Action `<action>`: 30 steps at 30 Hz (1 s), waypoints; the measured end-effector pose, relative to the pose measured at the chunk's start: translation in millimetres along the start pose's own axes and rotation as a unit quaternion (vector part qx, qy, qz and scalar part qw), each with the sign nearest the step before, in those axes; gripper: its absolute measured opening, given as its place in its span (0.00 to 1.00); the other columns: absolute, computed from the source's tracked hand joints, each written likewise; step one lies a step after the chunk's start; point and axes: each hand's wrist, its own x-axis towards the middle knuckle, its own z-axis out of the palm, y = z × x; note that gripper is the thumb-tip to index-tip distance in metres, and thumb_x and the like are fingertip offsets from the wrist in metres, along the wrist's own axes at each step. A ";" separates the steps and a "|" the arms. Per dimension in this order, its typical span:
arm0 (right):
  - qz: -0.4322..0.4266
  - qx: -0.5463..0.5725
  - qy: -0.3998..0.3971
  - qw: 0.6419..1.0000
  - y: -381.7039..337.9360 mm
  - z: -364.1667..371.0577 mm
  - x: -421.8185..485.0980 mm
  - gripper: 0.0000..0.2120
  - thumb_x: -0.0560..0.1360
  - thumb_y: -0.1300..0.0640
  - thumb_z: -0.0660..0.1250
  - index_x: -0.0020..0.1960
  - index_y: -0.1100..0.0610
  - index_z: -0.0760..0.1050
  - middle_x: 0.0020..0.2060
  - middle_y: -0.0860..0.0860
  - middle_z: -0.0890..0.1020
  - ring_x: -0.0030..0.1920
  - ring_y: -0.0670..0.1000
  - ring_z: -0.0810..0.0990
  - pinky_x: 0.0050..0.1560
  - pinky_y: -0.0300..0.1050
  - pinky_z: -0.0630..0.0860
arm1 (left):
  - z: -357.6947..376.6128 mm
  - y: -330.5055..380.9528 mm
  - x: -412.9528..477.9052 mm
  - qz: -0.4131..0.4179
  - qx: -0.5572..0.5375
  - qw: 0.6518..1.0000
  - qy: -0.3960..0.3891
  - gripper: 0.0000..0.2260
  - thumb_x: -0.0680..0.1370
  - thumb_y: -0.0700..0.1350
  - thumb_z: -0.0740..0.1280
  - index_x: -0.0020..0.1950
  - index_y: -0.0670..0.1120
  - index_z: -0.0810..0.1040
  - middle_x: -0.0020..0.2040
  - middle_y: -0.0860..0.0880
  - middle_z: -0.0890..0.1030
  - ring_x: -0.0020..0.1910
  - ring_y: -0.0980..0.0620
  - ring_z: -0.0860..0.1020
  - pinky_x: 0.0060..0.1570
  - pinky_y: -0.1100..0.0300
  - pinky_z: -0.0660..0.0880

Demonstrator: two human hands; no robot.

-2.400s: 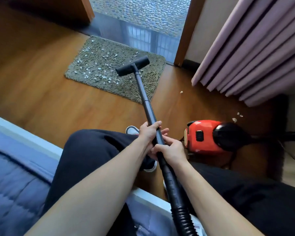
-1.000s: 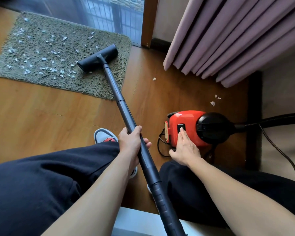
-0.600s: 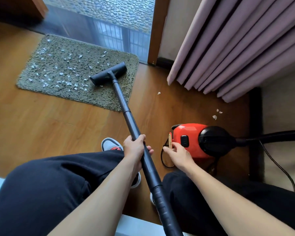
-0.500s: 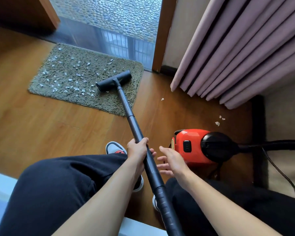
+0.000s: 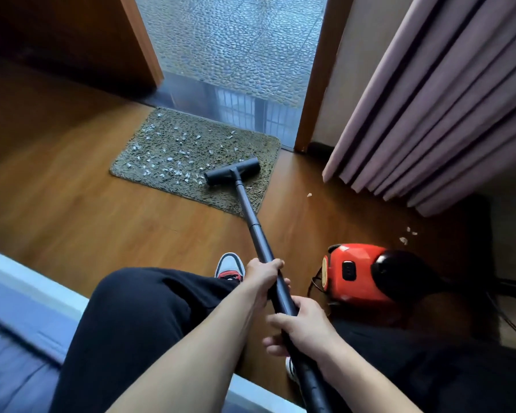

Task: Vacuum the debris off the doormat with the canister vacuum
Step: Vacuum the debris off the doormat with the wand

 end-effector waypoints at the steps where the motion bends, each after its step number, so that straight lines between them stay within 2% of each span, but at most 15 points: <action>1: 0.003 0.010 0.000 1.000 0.7 -0.5 -3.7 0.10 0.76 0.70 0.67 0.57 0.66 0.74 0.33 0.56 0.80 0.34 0.58 0.85 0.30 0.47 0.83 | -2.0 0.2 -0.1 -0.007 -0.010 1.000 -0.016 0.10 0.78 0.39 0.69 0.55 0.39 0.70 0.35 0.42 0.75 0.25 0.48 0.77 0.32 0.53 0.79; 3: 0.010 0.024 -0.002 1.000 3.4 -0.6 -13.2 0.09 0.76 0.71 0.67 0.55 0.65 0.74 0.30 0.54 0.80 0.34 0.60 0.86 0.29 0.46 0.83 | -4.5 2.2 2.2 -0.027 -0.065 0.997 -0.039 0.12 0.79 0.41 0.69 0.58 0.38 0.71 0.40 0.41 0.76 0.29 0.47 0.80 0.32 0.53 0.80; 5: 0.021 0.034 -0.009 0.999 6.6 0.1 -21.7 0.08 0.75 0.72 0.68 0.52 0.65 0.74 0.28 0.53 0.79 0.34 0.61 0.86 0.28 0.46 0.82 | -5.7 5.8 7.3 -0.043 -0.128 0.990 -0.044 0.15 0.82 0.45 0.66 0.62 0.37 0.69 0.47 0.39 0.75 0.34 0.45 0.80 0.28 0.56 0.80; 6: 0.025 0.037 -0.016 0.999 8.0 -0.1 -25.4 0.08 0.75 0.72 0.68 0.52 0.65 0.74 0.27 0.54 0.79 0.34 0.62 0.86 0.28 0.47 0.82 | -5.9 6.0 10.9 -0.044 -0.144 0.988 -0.041 0.16 0.82 0.47 0.65 0.63 0.37 0.68 0.47 0.39 0.75 0.33 0.46 0.80 0.26 0.58 0.78; 9: 0.041 0.049 -0.030 0.998 11.7 -3.3 -27.5 0.08 0.75 0.73 0.68 0.52 0.66 0.74 0.25 0.55 0.79 0.33 0.62 0.85 0.27 0.47 0.82 | -4.8 3.4 19.2 -0.030 -0.145 0.989 -0.025 0.10 0.83 0.47 0.63 0.56 0.42 0.66 0.37 0.45 0.72 0.24 0.52 0.73 0.23 0.62 0.72; 13: 0.049 0.035 -0.007 0.998 9.7 0.7 -5.2 0.08 0.71 0.72 0.69 0.46 0.65 0.72 0.29 0.59 0.79 0.32 0.62 0.84 0.30 0.50 0.82 | -5.7 6.0 32.3 -0.029 -0.120 0.992 -0.019 0.08 0.83 0.45 0.64 0.53 0.42 0.66 0.35 0.46 0.70 0.23 0.53 0.70 0.24 0.63 0.71; 15: 0.030 -0.004 0.008 1.000 4.6 7.3 11.9 0.13 0.71 0.68 0.70 0.53 0.60 0.73 0.34 0.60 0.82 0.35 0.63 0.86 0.33 0.52 0.82 | -7.0 7.7 39.4 -0.032 -0.111 0.993 -0.019 0.09 0.82 0.45 0.64 0.54 0.41 0.67 0.35 0.46 0.71 0.23 0.53 0.70 0.24 0.62 0.71; 17: 0.012 -0.036 0.019 0.999 -3.0 12.1 28.7 0.15 0.73 0.68 0.67 0.56 0.55 0.72 0.37 0.61 0.82 0.37 0.63 0.87 0.34 0.52 0.83 | -7.7 6.7 44.6 -0.036 -0.104 0.994 -0.016 0.09 0.82 0.45 0.65 0.54 0.41 0.67 0.35 0.46 0.71 0.23 0.53 0.71 0.24 0.62 0.71; 20: 0.003 -0.074 0.022 0.997 -18.5 18.4 53.7 0.11 0.74 0.69 0.64 0.55 0.59 0.72 0.32 0.58 0.83 0.37 0.65 0.87 0.34 0.54 0.84 | -8.7 11.9 54.7 -0.029 -0.095 0.995 -0.008 0.09 0.82 0.45 0.65 0.53 0.41 0.68 0.34 0.45 0.72 0.24 0.53 0.71 0.24 0.62 0.72; 22: -0.004 -0.092 0.026 0.995 -28.1 21.4 68.6 0.08 0.73 0.68 0.64 0.52 0.62 0.73 0.26 0.54 0.82 0.36 0.66 0.86 0.31 0.51 0.82 | -9.5 23.2 63.2 -0.017 -0.086 0.996 0.002 0.09 0.82 0.44 0.64 0.52 0.41 0.67 0.35 0.45 0.72 0.24 0.52 0.71 0.24 0.62 0.71; 25: -0.011 -0.103 0.032 0.994 -43.4 23.2 86.2 0.06 0.74 0.66 0.65 0.51 0.62 0.74 0.25 0.53 0.82 0.37 0.67 0.86 0.29 0.48 0.79 | -8.9 43.4 76.8 -0.003 -0.071 0.997 0.008 0.07 0.82 0.43 0.63 0.51 0.41 0.67 0.35 0.45 0.71 0.24 0.52 0.71 0.23 0.62 0.71; 30: -0.016 -0.094 0.015 0.995 -69.0 23.1 109.5 0.06 0.77 0.64 0.66 0.53 0.64 0.75 0.27 0.57 0.82 0.28 0.58 0.82 0.27 0.44 0.78 | -5.5 71.9 100.8 0.005 -0.072 0.997 0.005 0.07 0.83 0.42 0.62 0.47 0.40 0.68 0.33 0.45 0.70 0.23 0.52 0.70 0.22 0.64 0.70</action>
